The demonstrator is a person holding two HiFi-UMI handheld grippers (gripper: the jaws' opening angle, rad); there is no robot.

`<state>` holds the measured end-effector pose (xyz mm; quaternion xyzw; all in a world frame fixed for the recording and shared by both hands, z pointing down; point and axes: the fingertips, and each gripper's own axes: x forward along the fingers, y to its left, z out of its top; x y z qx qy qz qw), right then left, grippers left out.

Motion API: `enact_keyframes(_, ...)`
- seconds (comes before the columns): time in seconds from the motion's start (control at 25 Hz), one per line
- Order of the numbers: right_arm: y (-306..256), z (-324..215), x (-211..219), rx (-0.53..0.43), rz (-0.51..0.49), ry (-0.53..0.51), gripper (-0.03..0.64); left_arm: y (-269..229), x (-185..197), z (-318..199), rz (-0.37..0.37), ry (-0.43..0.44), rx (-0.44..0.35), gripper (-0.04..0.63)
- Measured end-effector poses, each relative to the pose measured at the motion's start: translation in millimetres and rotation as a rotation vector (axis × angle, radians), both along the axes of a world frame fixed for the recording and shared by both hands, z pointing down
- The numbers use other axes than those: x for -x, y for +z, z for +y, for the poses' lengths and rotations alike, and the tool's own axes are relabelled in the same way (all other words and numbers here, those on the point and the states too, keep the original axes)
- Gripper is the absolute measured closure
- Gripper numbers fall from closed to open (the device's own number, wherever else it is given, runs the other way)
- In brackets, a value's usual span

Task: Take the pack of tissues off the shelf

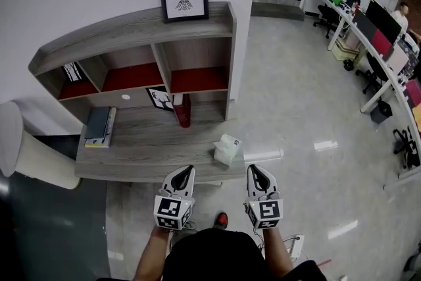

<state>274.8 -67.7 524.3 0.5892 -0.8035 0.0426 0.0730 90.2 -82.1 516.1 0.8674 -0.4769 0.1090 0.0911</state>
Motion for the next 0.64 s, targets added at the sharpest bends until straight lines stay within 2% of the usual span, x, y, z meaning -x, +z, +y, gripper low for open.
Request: enact_keyframes(0.64, 3.5, 2.3, 1.3, 0.010, -0.001, -0.012, 0.581, -1.0, 1.9, -0.3, 0.004, -0.007, 0.001, 0.589)
